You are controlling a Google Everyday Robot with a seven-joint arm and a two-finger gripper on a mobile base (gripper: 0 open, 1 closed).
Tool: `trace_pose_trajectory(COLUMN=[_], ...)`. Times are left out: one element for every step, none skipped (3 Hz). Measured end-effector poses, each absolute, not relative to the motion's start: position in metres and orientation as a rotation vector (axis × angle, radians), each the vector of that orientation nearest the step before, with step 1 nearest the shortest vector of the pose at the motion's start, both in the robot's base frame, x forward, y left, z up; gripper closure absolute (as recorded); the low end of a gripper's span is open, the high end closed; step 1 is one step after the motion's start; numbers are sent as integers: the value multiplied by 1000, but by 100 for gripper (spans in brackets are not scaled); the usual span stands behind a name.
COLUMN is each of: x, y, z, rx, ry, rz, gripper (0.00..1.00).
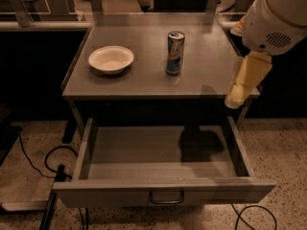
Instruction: Place redbull can into top drawer
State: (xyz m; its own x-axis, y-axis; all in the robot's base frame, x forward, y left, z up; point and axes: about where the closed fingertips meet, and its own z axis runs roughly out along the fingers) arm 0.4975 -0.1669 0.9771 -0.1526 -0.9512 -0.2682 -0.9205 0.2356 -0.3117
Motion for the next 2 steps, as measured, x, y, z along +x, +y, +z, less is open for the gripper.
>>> trace_pose_trajectory(x=[514,548], y=[-176,-186], z=[964,947], rx=[-1598,-1471], ry=[2133,2157], rz=[9,107], gripper=[0,0])
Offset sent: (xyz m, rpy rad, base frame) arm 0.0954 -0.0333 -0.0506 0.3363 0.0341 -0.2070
